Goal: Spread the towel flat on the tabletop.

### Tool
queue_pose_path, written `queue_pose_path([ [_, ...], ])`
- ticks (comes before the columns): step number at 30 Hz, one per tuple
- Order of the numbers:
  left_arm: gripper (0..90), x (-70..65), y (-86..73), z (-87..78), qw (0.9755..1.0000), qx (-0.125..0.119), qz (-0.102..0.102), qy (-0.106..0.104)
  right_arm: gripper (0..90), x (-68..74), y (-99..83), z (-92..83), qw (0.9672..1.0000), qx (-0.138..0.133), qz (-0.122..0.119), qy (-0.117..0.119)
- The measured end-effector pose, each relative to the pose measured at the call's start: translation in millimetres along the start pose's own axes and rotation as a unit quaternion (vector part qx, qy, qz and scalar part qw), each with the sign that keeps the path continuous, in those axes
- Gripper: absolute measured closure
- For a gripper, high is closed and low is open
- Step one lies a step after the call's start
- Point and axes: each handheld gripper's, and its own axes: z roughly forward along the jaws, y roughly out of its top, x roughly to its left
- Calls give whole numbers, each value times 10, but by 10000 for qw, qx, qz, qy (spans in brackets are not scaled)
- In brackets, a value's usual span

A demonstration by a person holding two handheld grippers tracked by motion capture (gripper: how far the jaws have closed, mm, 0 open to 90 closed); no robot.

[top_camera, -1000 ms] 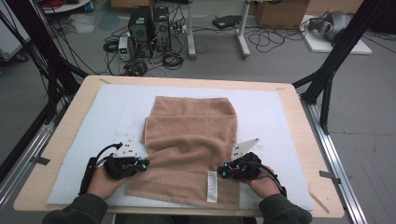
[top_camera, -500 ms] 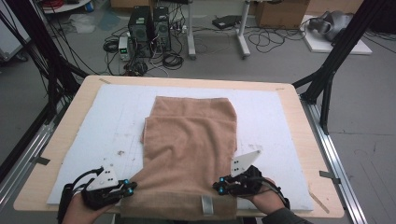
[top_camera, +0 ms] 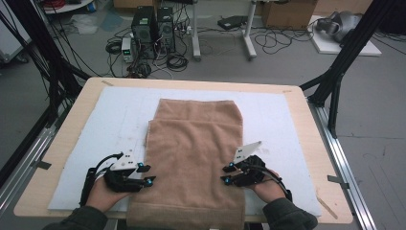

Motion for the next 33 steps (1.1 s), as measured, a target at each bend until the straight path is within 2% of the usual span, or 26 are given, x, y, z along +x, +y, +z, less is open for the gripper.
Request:
queue_pose_path([
  [1,579,14,-30,68,9999,145,29,-7,605,-7,-3,54,9999,126,88,21],
  [2,642,11,-47,68,10000,32,47,19,654,-17,-11,66,9999,17,128,34],
  [3,738,12,-58,67,10000,-16,-25,-59,714,-27,-13,68,9999,6,130,9],
  [4,797,1,-64,61,10000,-16,-49,-60,796,-25,-14,66,9999,11,125,51],
  [6,837,-44,-70,43,10000,-5,-43,-20,857,-9,-12,70,9999,6,39,116],
  [8,843,-99,-97,4,10000,-22,11,-6,869,29,-5,54,9999,10,-16,143],
  [11,844,-178,-176,-112,9999,-101,-6,-52,869,124,-1,-7,9995,-141,-109,263],
  [15,841,-391,-259,-361,9992,-336,127,-197,869,386,-34,-177,9983,-307,-271,419],
  [16,831,-451,-262,-420,9989,-361,183,-224,867,460,-46,-231,9974,-378,-294,532],
  [17,800,-496,-254,-465,9987,-390,228,-257,862,525,-51,-289,9965,-449,-326,620],
  [18,723,-522,-233,-492,9985,-415,247,-266,857,573,-48,-340,9954,-535,-361,702],
  [20,626,-513,-175,-504,9982,-455,292,-243,805,613,-27,-416,9953,-632,-381,629],
  [23,589,-391,-69,-424,9980,-558,257,-121,730,513,22,-426,9972,-586,-352,303],
  [26,579,-210,12,-262,9981,-573,229,12,663,300,65,-322,9985,-419,-322,-152],
  [27,577,-127,26,-176,9986,-482,165,147,662,247,74,-287,9987,-327,-320,-206],
  [28,571,-58,28,-112,9990,-399,94,163,644,160,82,-216,9990,-241,-270,-251],
  [30,566,35,18,-5,9991,-220,94,344,628,43,91,-118,9993,-179,-191,-273],
  [32,525,115,-10,86,9991,0,-79,419,575,-49,89,-10,9995,-40,-42,-306],
  [33,511,133,-36,106,9991,-53,-125,410,572,-85,81,43,9996,19,49,-279],
])
